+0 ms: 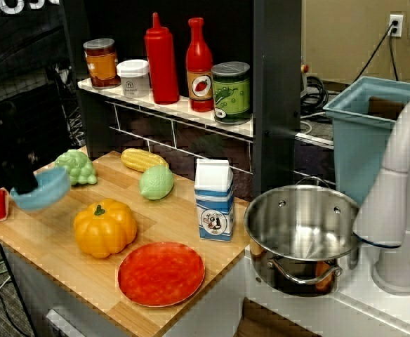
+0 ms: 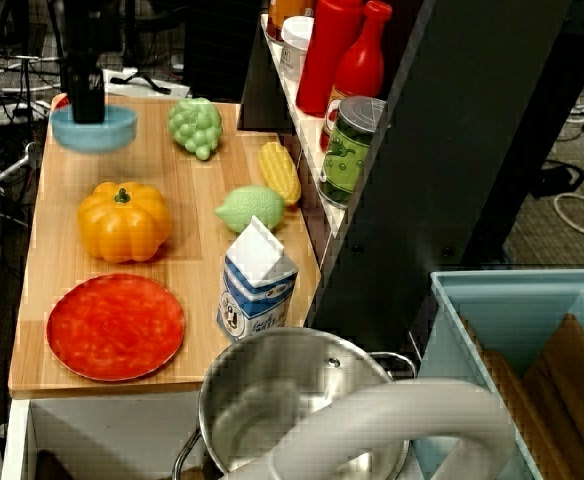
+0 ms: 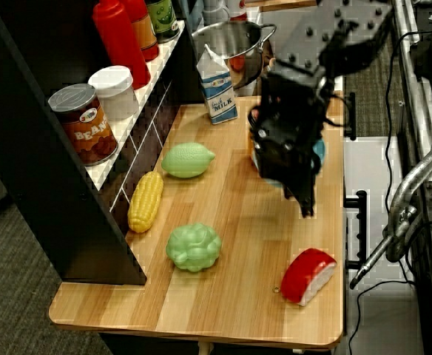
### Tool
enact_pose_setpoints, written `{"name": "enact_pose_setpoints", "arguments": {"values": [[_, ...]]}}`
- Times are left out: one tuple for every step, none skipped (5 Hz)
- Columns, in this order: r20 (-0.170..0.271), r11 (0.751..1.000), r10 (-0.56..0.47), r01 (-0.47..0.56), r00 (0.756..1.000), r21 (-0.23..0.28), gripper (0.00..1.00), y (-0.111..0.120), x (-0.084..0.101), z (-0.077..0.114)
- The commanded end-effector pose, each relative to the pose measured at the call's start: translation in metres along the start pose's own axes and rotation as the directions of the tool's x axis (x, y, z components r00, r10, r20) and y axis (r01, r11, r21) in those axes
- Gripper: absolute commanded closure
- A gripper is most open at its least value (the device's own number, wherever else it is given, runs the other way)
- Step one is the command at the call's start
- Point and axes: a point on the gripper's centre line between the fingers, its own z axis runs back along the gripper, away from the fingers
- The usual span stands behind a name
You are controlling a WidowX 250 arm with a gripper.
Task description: Lift bowl
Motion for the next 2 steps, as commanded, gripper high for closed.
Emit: {"name": "enact_pose_setpoints", "arguments": {"values": [[0.063, 0.999, -0.035, 0.034, 0.997, 0.018, 1.0, -0.0154, 0.0161, 0.0466], [0.063, 0.999, -0.042, 0.041, 0.997, 0.013, 1.0, -0.0194, 0.0184, 0.0505]]}}
